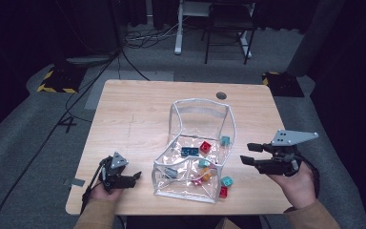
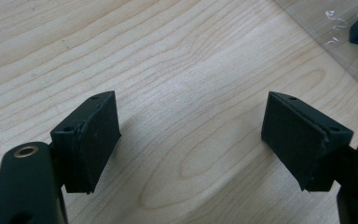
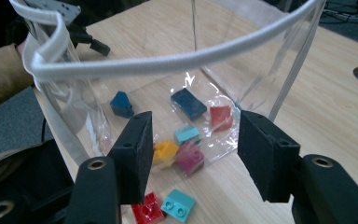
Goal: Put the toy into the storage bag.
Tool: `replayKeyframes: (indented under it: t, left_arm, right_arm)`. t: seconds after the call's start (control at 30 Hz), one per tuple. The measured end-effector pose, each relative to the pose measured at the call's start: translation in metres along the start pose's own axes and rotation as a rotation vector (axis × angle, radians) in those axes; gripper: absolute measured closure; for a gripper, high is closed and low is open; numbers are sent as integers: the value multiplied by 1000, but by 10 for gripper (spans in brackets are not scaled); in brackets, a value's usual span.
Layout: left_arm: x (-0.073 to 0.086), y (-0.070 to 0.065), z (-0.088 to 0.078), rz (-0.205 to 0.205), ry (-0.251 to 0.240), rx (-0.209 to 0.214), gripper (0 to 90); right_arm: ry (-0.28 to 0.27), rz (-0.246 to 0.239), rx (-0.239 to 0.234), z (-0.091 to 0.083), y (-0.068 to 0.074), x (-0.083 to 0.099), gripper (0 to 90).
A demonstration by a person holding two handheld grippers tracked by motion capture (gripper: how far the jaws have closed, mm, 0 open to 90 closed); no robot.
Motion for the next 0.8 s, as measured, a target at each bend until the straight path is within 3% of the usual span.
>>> replayKeyframes:
  t: [0.5,0.8]
  left_arm:
    - [0,0,0,0,-2,-2,194]
    - [0,0,0,1,-1,-2,194]
  right_arm:
    - [85,42,-12,51,-4,54,436]
    - [191,78,-58,90,-6,85,419]
Point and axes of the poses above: each handheld gripper's, and its own axes: z roughly forward along the jaws, x roughly out of its underside, y roughly to its left, the point moved 7 cm from there along z, roughly forward along the jaws, and after that the axes turned 4 degrees about z, right-handed, at the moved point
